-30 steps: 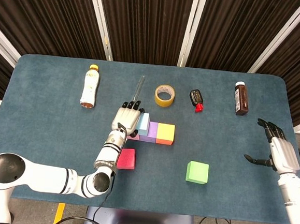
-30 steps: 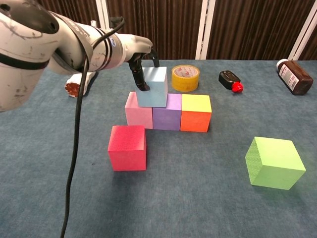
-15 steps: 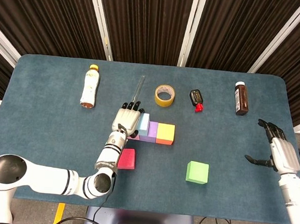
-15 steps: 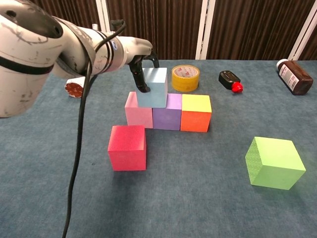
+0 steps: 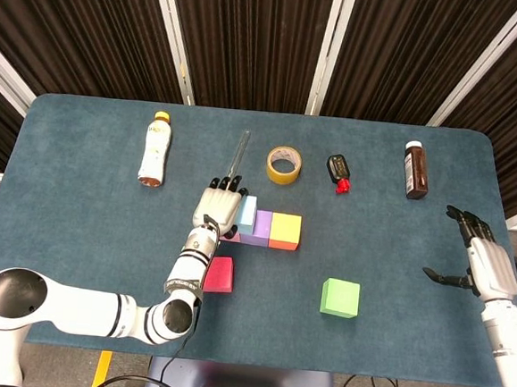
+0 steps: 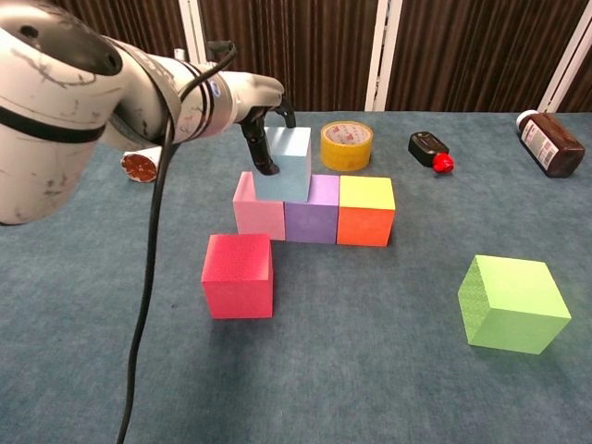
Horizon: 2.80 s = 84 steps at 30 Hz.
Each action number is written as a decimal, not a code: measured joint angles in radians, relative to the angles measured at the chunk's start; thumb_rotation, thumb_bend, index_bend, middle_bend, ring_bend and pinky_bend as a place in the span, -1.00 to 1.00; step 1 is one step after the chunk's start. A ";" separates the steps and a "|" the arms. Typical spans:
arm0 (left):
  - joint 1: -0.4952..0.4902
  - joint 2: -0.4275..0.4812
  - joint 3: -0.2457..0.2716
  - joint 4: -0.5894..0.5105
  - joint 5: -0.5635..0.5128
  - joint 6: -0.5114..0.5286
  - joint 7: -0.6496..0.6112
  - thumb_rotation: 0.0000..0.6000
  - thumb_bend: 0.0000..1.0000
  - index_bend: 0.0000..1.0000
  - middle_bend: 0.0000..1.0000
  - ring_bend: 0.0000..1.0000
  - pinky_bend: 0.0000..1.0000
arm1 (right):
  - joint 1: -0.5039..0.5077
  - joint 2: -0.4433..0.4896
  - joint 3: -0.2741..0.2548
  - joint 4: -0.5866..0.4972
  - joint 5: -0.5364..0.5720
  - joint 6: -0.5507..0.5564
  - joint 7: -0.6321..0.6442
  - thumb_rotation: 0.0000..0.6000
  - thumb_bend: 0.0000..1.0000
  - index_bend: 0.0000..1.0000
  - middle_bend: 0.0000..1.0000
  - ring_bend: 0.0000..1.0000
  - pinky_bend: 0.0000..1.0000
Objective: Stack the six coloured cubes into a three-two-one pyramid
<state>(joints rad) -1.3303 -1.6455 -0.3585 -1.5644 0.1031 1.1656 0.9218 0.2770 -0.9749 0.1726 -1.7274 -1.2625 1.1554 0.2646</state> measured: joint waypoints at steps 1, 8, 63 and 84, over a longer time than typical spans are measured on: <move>0.000 -0.001 0.000 0.001 0.000 0.000 0.002 1.00 -0.31 -0.61 -0.97 -1.00 -0.80 | 0.000 0.000 0.000 0.000 0.000 0.000 0.001 1.00 -0.51 -0.86 -0.55 -0.83 -0.67; 0.005 -0.008 -0.007 -0.001 0.004 0.006 0.010 1.00 -0.31 -0.61 -0.97 -1.00 -0.80 | -0.002 0.000 0.000 0.005 0.000 0.001 0.007 1.00 -0.51 -0.87 -0.55 -0.83 -0.67; -0.022 -0.082 -0.094 0.010 -0.046 0.150 0.141 1.00 -0.32 -0.44 -0.93 -1.00 -0.78 | -0.009 0.011 -0.008 0.036 -0.032 -0.003 0.062 1.00 -0.51 -0.88 -0.55 -0.83 -0.67; -0.027 -0.122 -0.158 0.038 -0.075 0.179 0.174 1.00 -0.32 -0.44 -0.93 -1.00 -0.76 | -0.009 0.015 -0.011 0.047 -0.038 -0.004 0.079 1.00 -0.51 -0.89 -0.55 -0.83 -0.67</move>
<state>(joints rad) -1.3572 -1.7671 -0.5166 -1.5262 0.0285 1.3444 1.0956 0.2678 -0.9601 0.1620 -1.6806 -1.3004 1.1510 0.3436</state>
